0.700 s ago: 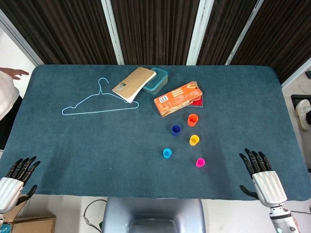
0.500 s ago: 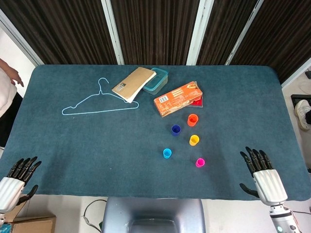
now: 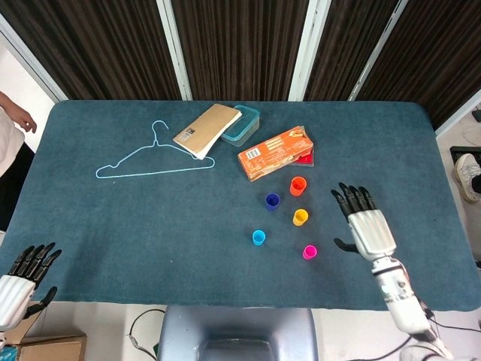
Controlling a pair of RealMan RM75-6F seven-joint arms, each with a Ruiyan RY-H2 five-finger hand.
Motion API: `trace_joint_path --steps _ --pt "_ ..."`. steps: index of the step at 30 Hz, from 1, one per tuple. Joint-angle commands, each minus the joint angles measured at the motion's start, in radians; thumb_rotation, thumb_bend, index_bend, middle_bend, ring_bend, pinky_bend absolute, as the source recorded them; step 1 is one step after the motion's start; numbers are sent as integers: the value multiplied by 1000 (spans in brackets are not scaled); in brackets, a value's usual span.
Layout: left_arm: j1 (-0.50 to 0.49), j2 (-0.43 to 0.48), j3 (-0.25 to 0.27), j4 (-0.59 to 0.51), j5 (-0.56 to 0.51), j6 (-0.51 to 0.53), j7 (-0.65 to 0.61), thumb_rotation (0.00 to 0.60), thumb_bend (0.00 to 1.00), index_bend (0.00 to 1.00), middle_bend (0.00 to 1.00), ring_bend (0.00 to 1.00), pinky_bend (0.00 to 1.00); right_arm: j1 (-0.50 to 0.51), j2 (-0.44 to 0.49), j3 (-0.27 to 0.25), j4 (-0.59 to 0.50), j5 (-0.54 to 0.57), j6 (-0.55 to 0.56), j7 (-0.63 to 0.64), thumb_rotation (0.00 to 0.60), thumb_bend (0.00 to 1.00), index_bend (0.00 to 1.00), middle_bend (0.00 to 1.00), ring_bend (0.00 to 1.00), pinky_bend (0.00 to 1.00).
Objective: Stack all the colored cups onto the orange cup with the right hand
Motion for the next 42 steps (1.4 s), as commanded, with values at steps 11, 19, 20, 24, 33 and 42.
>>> trace_joint_path --steps 11,19,20,24,33,42 --pt "-2 0 1 10 0 -5 -13 600 390 0 0 0 77 395 -330 113 260 526 -184 -375 600 322 226 0 0 0" --pt "-1 -1 1 12 -1 -6 -15 600 390 0 0 0 78 464 -402 84 351 589 -176 -396 600 424 325 0 0 0" --pt "-1 -1 0 13 -3 -6 -17 600 389 0 0 0 77 467 -404 81 358 593 -174 -395 600 435 337 0 0 0" --pt "-1 0 -2 16 -5 -6 -25 600 390 0 0 0 77 480 -412 73 382 621 -167 -399 600 445 356 0 0 0" --pt "-4 0 0 20 -5 -13 -33 600 391 0 0 0 77 511 -442 71 425 650 -150 -384 600 450 417 0 0 0" --pt "-7 -1 -1 22 -7 -20 -38 600 391 0 0 0 77 538 -482 73 488 673 -165 -360 600 484 505 0 0 10"
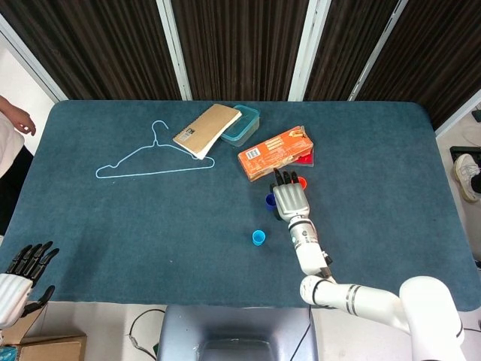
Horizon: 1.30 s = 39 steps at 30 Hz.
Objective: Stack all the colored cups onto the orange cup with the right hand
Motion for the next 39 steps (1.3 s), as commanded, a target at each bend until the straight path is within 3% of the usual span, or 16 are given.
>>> trace_joint_path --steps 1,8,13,17,24,32,36,37,39 --pt "0 0 -1 2 -1 -1 -1 600 391 0 0 0 77 9 -13 2 19 7 -6 10 600 493 520 0 0 17" --pt "0 -1 -3 5 -3 2 -6 600 390 0 0 0 77 1 -2 22 3 -53 30 92 600 519 587 0 0 70" --pt "4 -1 -1 9 -1 10 -8 600 391 0 0 0 77 -45 78 42 -73 -155 126 178 600 519 591 1 0 70" --pt "3 -3 1 10 3 9 -4 600 390 0 0 0 77 -69 137 42 -89 -143 147 156 600 520 597 6 0 70" --pt "-2 -7 7 5 9 -1 11 600 391 0 0 0 77 -65 119 49 19 -75 73 177 600 520 596 6 0 69" --pt "-7 -7 1 4 -1 -13 9 600 390 0 0 0 77 -45 58 31 117 -85 38 183 600 519 586 6 0 69" --pt "-6 -5 1 6 -1 -11 3 600 390 0 0 0 77 -43 48 26 127 -77 21 179 600 519 501 6 0 69" --pt "-6 -5 1 6 -1 -9 1 600 390 0 0 0 77 -45 53 22 119 -72 8 177 600 519 439 5 0 67" --pt "-5 -5 1 7 -1 -6 -2 600 390 0 0 0 77 -53 76 17 82 -69 -12 182 600 513 224 1 0 39"
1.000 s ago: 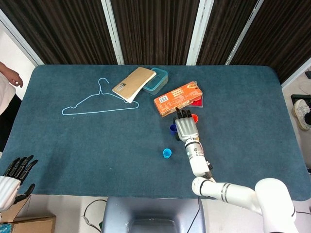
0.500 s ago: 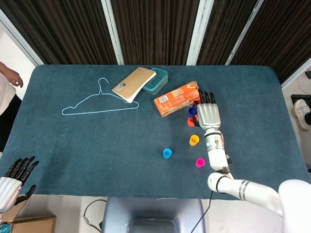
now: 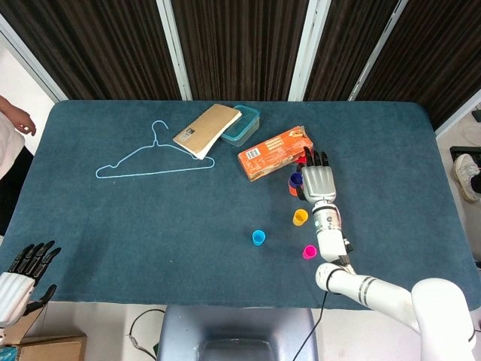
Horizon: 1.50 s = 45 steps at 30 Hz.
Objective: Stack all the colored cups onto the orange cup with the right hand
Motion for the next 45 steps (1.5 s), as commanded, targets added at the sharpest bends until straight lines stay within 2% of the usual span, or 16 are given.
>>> trace_joint_path --steps 1,2,3,8,10,13,16,23,31,39,42,45 --pt "2 1 0 1 0 4 -5 600 390 0 0 0 77 -17 43 -13 -71 -10 -18 13 600 509 170 0 0 29" --pt "2 1 0 2 0 6 -6 600 391 0 0 0 77 -27 62 -21 -100 -30 -10 21 600 502 125 0 0 18" --pt "4 2 -1 3 0 9 -8 600 390 0 0 0 77 -45 89 -36 -144 -62 7 34 600 495 124 0 0 17" --pt "7 2 0 8 1 15 -13 600 391 0 0 0 77 -138 232 -114 -361 -208 53 121 600 480 140 0 0 9" --pt "8 1 1 9 2 18 -11 600 390 0 0 0 77 -175 292 -162 -435 -272 60 148 600 478 158 0 0 8" --pt "9 -1 2 9 4 21 -7 600 390 0 0 0 77 -212 336 -220 -473 -346 69 169 600 476 205 0 0 7" --pt "8 -2 5 8 9 20 -1 600 391 0 0 0 77 -224 338 -251 -453 -369 56 170 600 476 251 0 0 4" --pt "6 -6 8 9 12 16 7 600 391 0 0 0 77 -202 254 -231 -323 -338 -2 183 600 476 345 0 0 4" --pt "6 -4 4 11 5 13 -1 600 390 0 0 0 77 -180 190 -217 -247 -331 -35 187 600 476 419 0 0 8" --pt "8 -4 4 14 4 15 -5 600 390 0 0 0 77 -169 148 -196 -205 -302 -49 179 600 477 511 0 0 48" --pt "8 -4 4 15 3 15 -6 600 390 0 0 0 77 -172 134 -187 -195 -304 -31 181 600 477 575 0 0 92" --pt "8 -5 4 15 3 13 -6 600 390 0 0 0 77 -179 138 -169 -208 -310 -3 199 600 479 596 0 0 109"
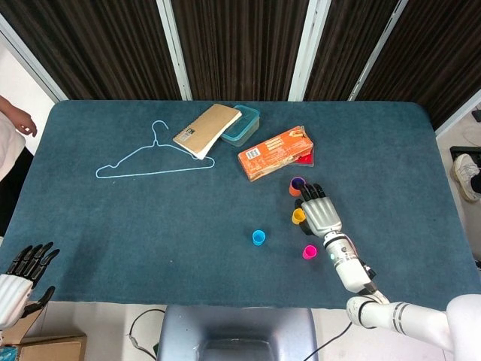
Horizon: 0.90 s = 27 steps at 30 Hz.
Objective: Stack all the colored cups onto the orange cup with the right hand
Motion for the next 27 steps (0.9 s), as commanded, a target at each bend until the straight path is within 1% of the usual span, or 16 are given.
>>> trace_joint_path --steps 1,3,6,9,12,16,21,27 --pt "0 0 0 0 0 0 1 600 390 0 0 0 77 -9 9 28 -20 -11 34 31 600 479 596 1 0 110" --pt "0 -1 1 1 1 -1 3 600 389 0 0 0 77 -10 16 58 -33 -21 64 57 600 481 596 5 0 110" --pt "-1 -3 2 1 3 -3 7 600 390 0 0 0 77 7 15 118 -25 -27 104 78 600 482 596 11 0 110" --pt "-4 -5 4 -1 5 -8 16 600 390 0 0 0 77 46 -10 169 31 22 105 26 600 482 596 12 0 110" --pt "-4 -5 4 -3 4 -11 20 600 390 0 0 0 77 80 -44 196 93 95 80 -35 600 482 595 12 0 110" --pt "-6 -5 2 -2 0 -17 19 600 390 0 0 0 77 105 -85 207 164 149 45 -58 600 483 594 12 0 110" --pt "-7 -5 0 -1 -5 -22 15 600 390 0 0 0 77 118 -127 197 228 152 20 -44 600 482 588 12 0 109" --pt "-7 -4 0 -1 -5 -23 14 600 390 0 0 0 77 124 -146 187 251 143 10 -39 600 483 569 12 0 110"
